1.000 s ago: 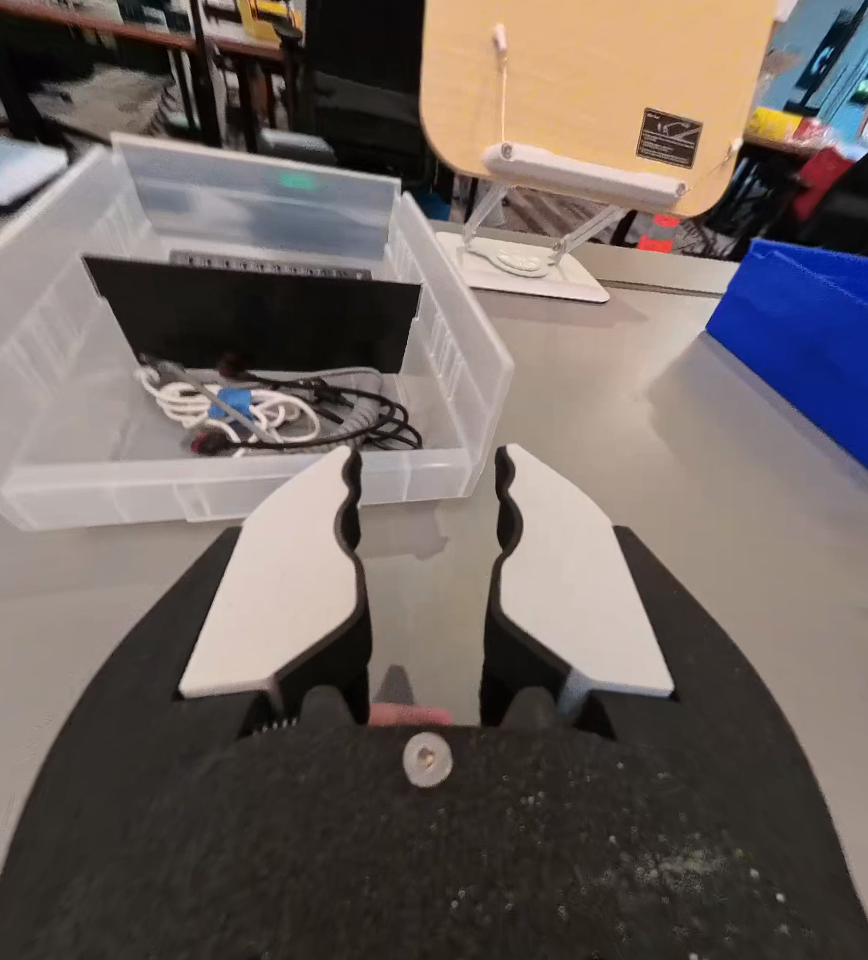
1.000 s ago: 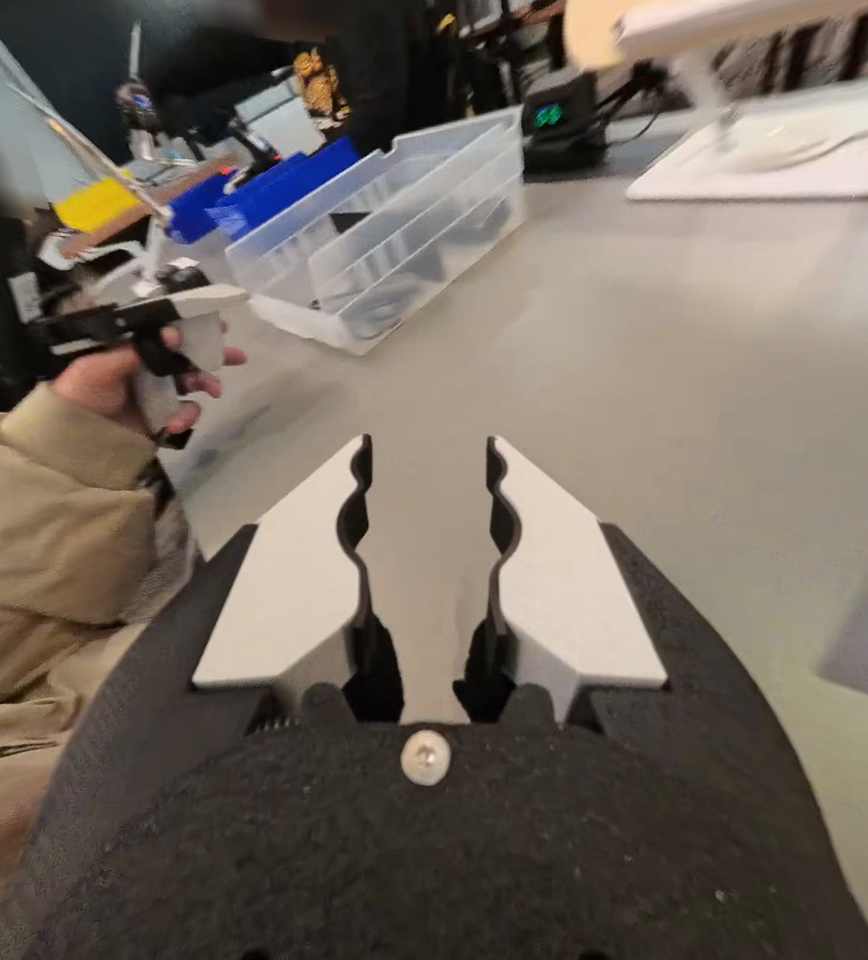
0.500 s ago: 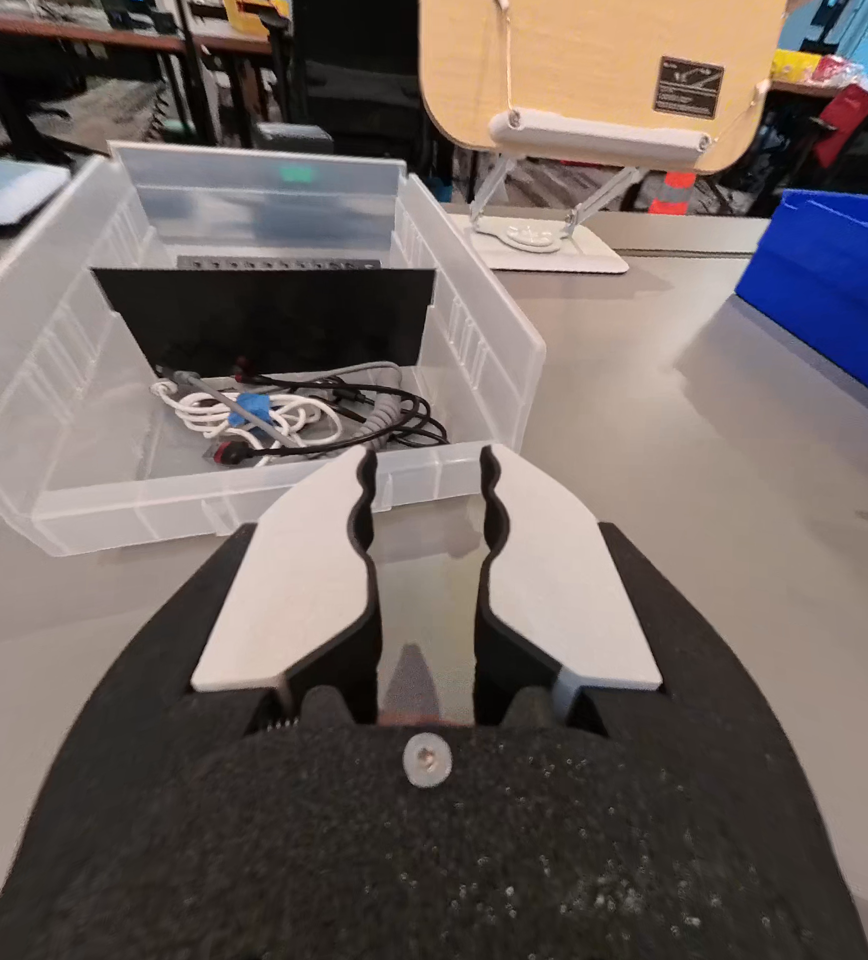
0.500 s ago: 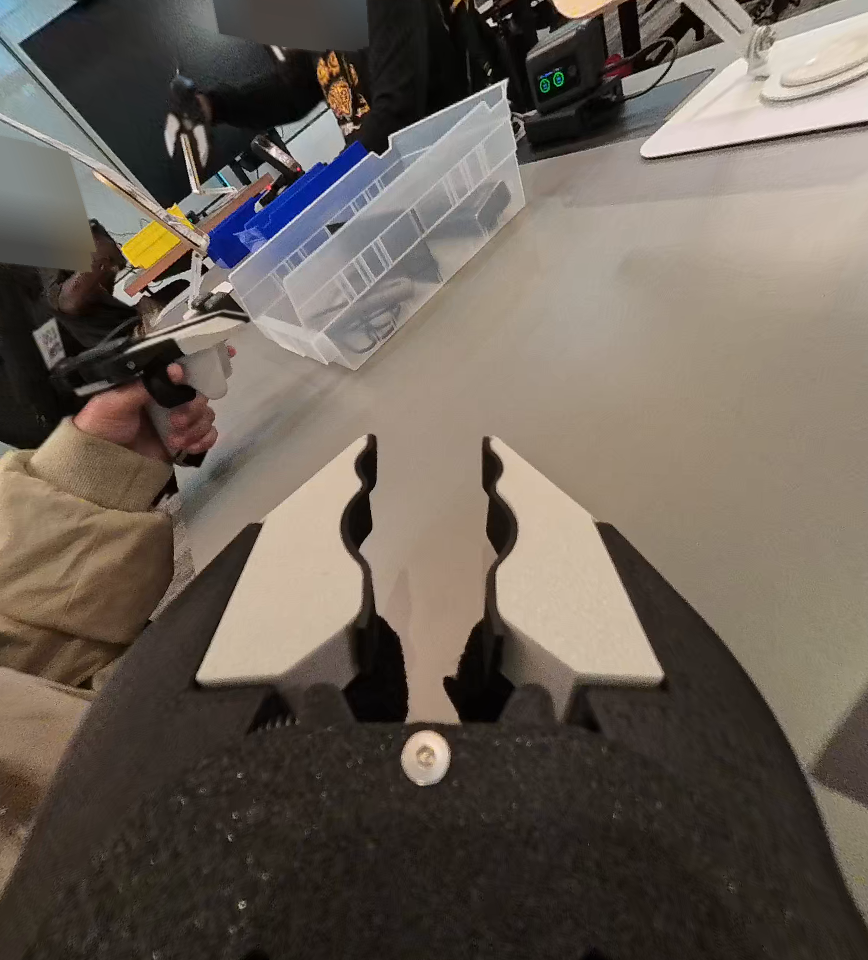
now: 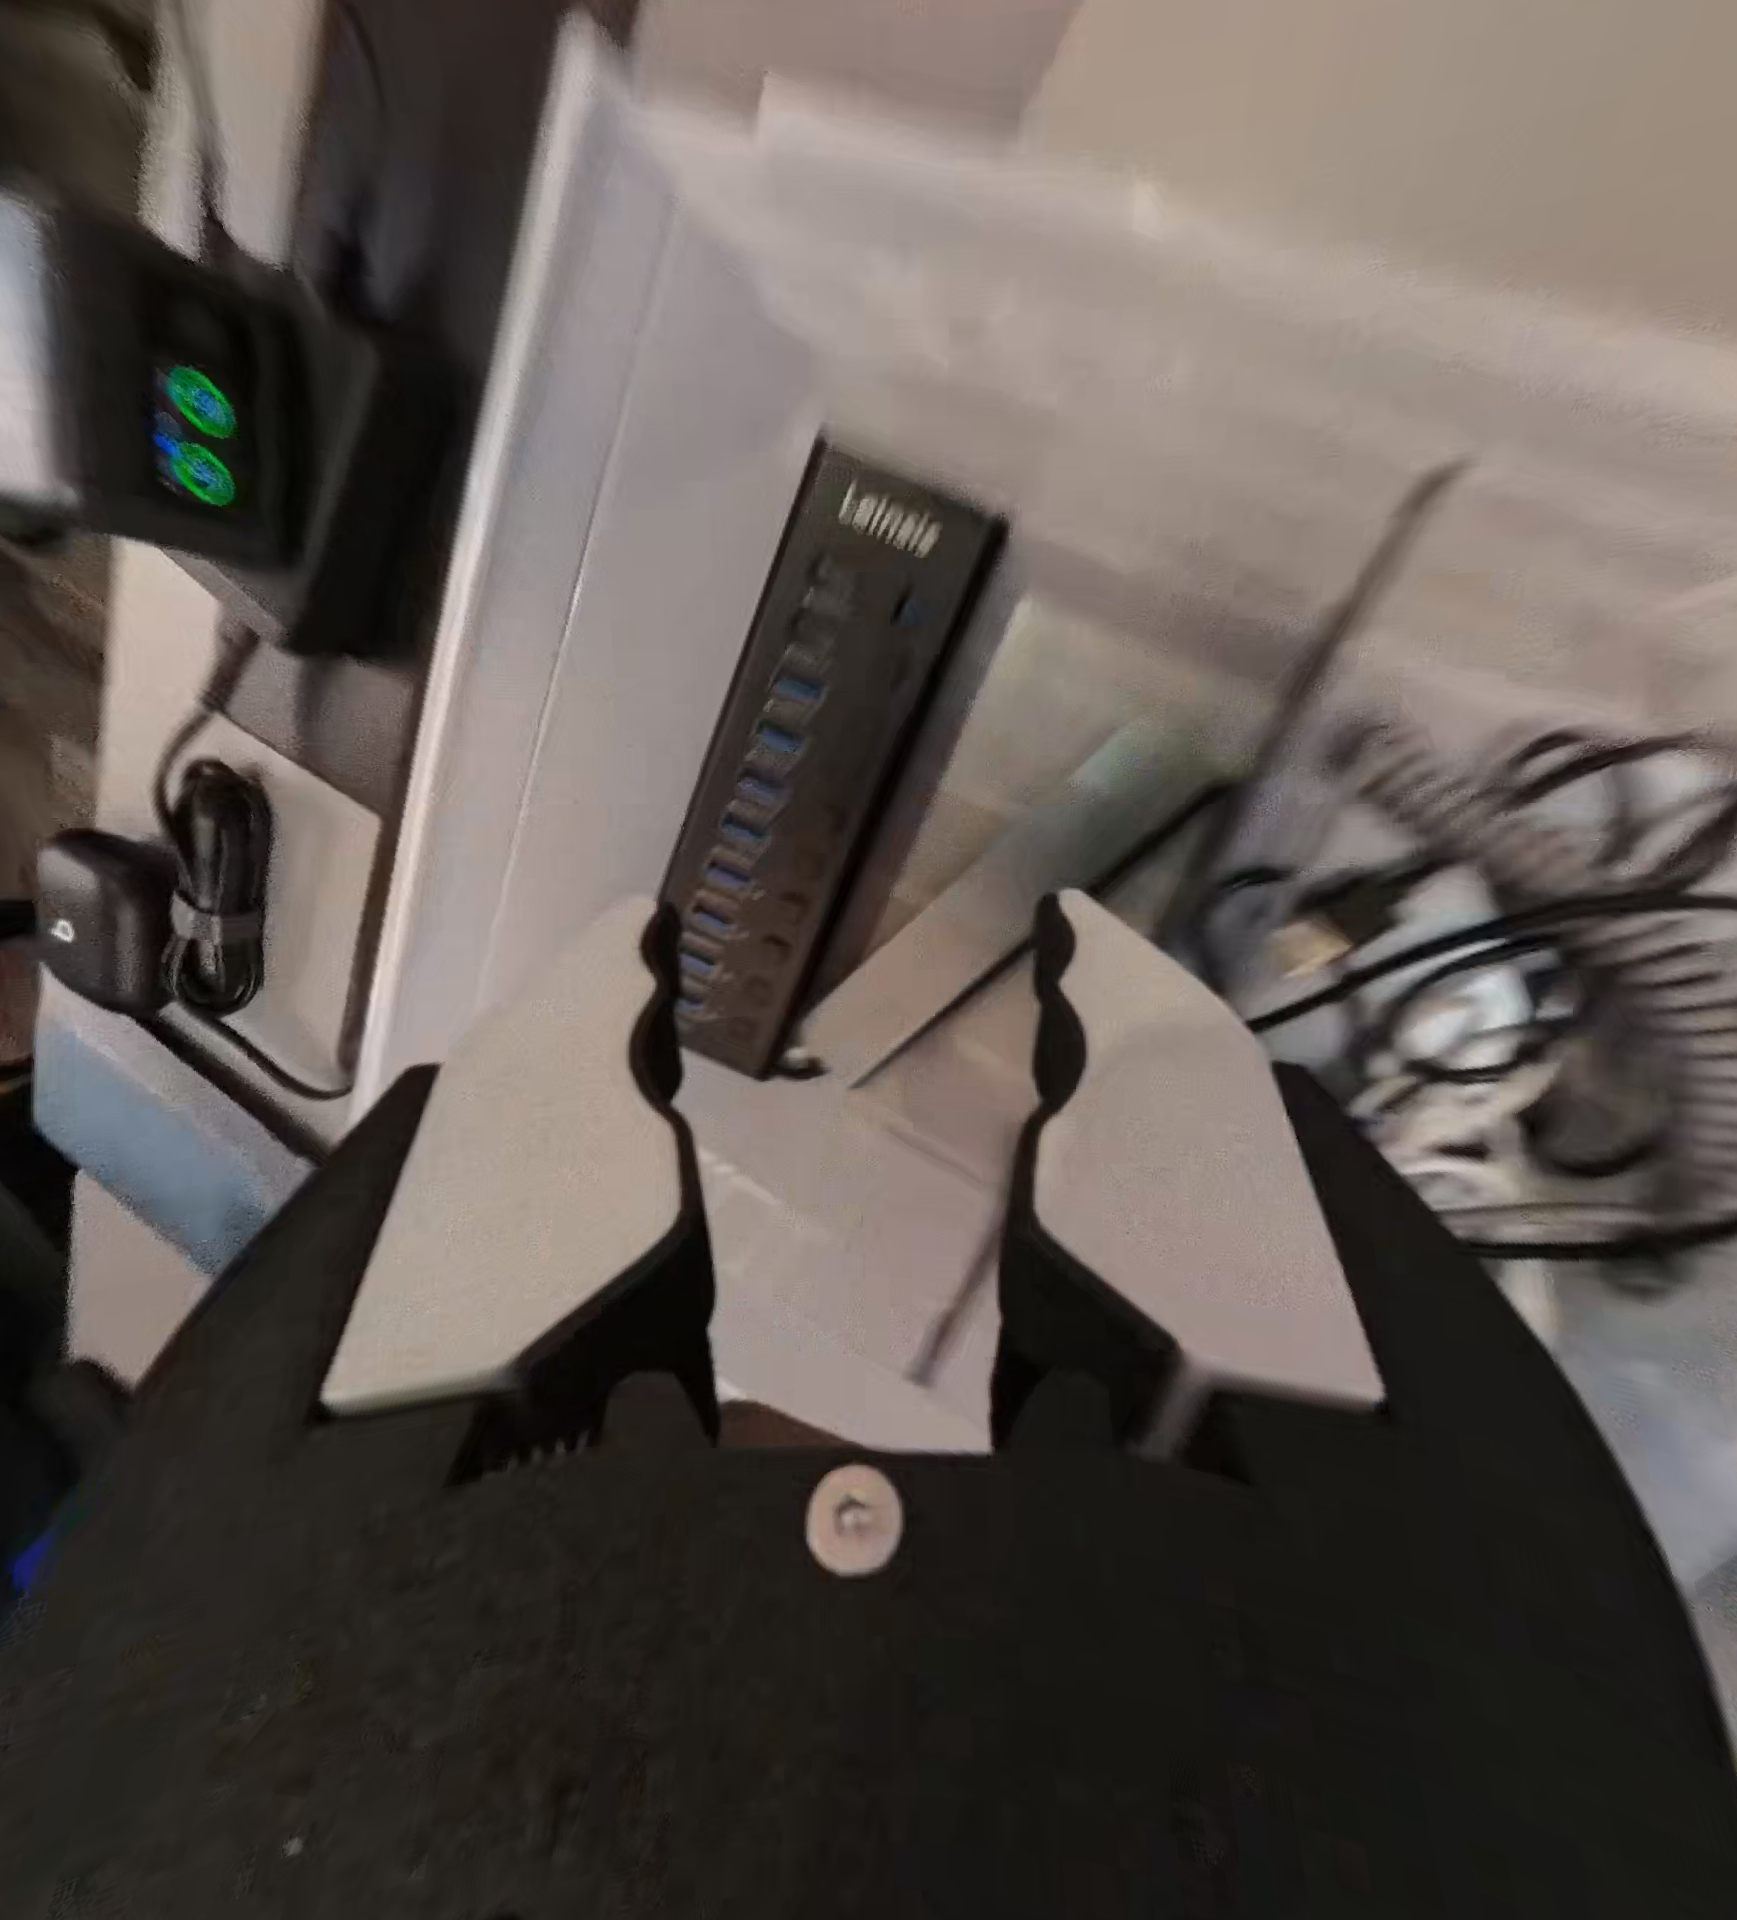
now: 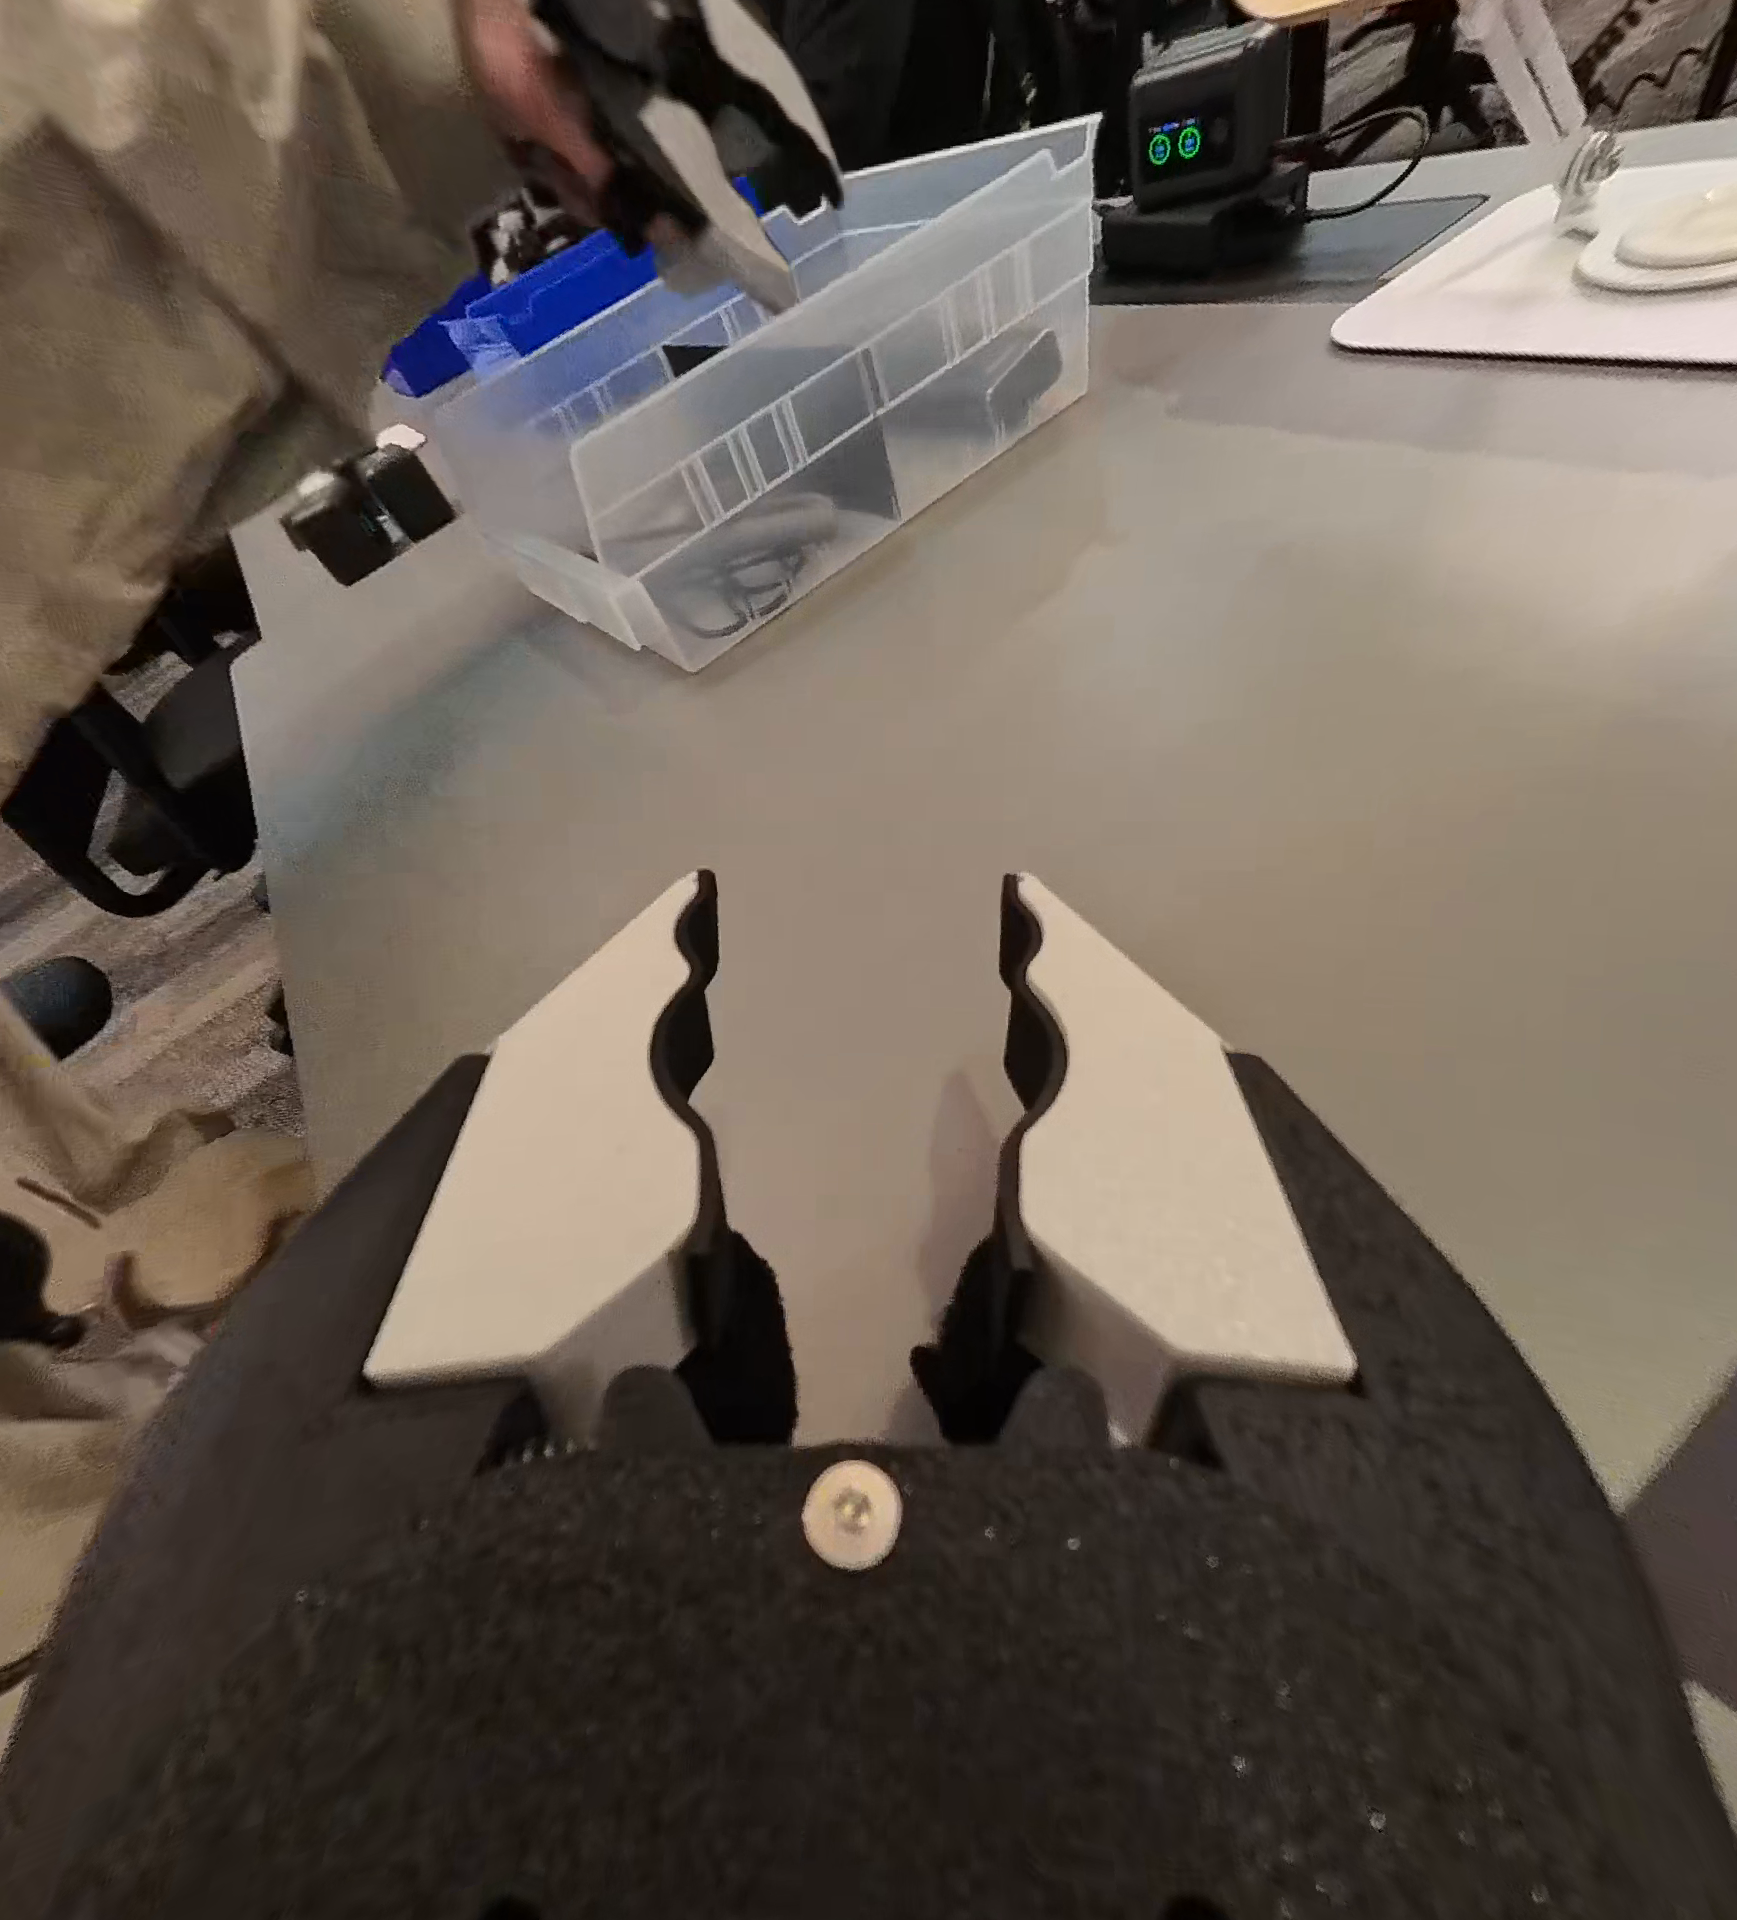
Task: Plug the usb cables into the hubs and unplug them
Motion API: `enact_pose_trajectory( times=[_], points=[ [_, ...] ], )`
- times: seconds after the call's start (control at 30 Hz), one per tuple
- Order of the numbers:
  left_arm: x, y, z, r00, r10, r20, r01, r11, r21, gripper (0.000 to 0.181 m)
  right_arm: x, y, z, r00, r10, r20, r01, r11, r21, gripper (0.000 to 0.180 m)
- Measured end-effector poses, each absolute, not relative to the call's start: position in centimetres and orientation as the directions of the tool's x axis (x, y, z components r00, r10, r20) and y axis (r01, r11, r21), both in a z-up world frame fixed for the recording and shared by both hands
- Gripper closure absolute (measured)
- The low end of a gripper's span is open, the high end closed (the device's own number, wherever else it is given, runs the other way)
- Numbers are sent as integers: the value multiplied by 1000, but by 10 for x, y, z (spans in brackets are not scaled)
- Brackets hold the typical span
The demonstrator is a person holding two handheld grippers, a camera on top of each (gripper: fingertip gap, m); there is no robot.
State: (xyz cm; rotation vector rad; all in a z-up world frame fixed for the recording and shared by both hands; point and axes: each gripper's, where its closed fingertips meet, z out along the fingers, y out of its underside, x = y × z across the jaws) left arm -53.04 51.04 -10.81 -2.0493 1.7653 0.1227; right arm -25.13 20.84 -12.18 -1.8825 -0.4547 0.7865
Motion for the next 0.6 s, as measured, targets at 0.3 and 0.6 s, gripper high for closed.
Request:
enact_pose_trajectory(
  times=[0.3,0.6],
  points=[
    [-505,540,-172,-49,-966,-254,-993,76,-95,105,-251,205,-136,697,628,-346,-5,-478,-878,129],
    [-505,533,-186,-139,-977,-164,-986,152,-72,120,-256,202,-135,653,638,-408,-39,-510,-859,131]
  ],
)
